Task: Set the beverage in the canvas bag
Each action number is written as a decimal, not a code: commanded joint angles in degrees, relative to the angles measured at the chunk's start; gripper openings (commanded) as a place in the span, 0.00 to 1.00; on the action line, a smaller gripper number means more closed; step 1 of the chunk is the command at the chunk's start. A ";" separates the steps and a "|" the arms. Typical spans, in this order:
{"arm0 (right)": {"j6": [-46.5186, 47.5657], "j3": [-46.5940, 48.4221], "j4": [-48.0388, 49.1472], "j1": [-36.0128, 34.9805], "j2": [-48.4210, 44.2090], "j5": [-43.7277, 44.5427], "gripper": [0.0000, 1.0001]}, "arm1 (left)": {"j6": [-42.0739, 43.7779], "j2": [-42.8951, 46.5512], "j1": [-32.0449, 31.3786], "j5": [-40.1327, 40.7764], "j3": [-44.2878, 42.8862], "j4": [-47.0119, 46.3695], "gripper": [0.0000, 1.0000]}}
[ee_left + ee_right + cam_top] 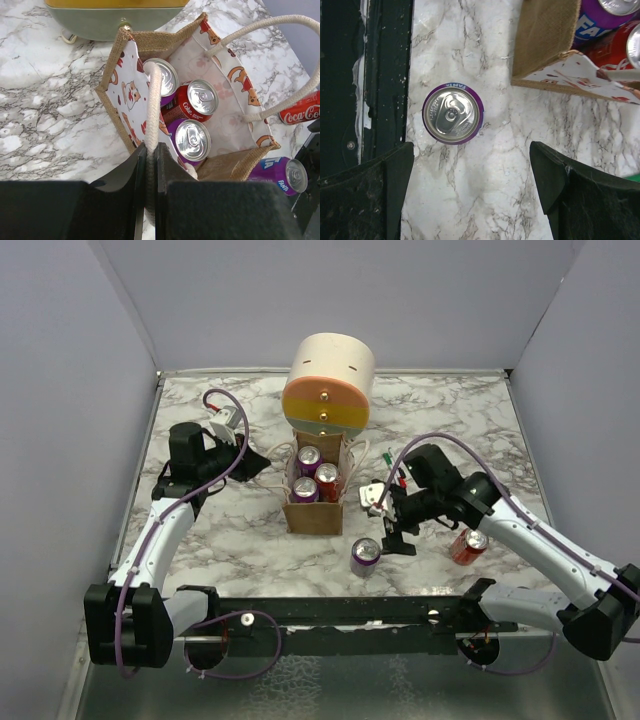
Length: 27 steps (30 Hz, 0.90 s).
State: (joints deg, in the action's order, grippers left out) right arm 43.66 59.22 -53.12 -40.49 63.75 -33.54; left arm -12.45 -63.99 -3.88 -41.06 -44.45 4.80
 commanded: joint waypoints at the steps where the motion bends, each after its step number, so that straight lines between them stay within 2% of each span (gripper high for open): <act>1: 3.14 -2.48 1.65 -0.03 0.96 -2.68 0.98 | 1.36 0.44 -0.28 0.63 -0.07 -0.08 0.00; 6: 4.89 -5.20 3.12 -0.18 3.21 -4.93 0.98 | 1.44 0.08 -0.31 0.67 -0.21 -0.19 0.00; 18: 3.86 -10.52 12.80 -3.38 8.22 -3.69 0.95 | 2.14 -0.37 -0.25 0.96 -0.58 0.29 0.00; 23: 2.73 -11.06 15.64 -5.47 10.30 -3.92 0.87 | 2.60 0.08 -0.25 1.30 -0.30 0.26 0.00; 27: 2.19 -11.07 16.29 -6.16 10.68 -4.24 0.76 | 2.77 0.17 -0.25 1.33 -0.18 0.19 0.00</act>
State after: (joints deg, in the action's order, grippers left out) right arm 46.74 48.62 -40.49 -45.74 74.02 -36.01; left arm -11.00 -64.29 -3.88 -40.64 -44.45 5.02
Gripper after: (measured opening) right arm 0.828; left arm 0.104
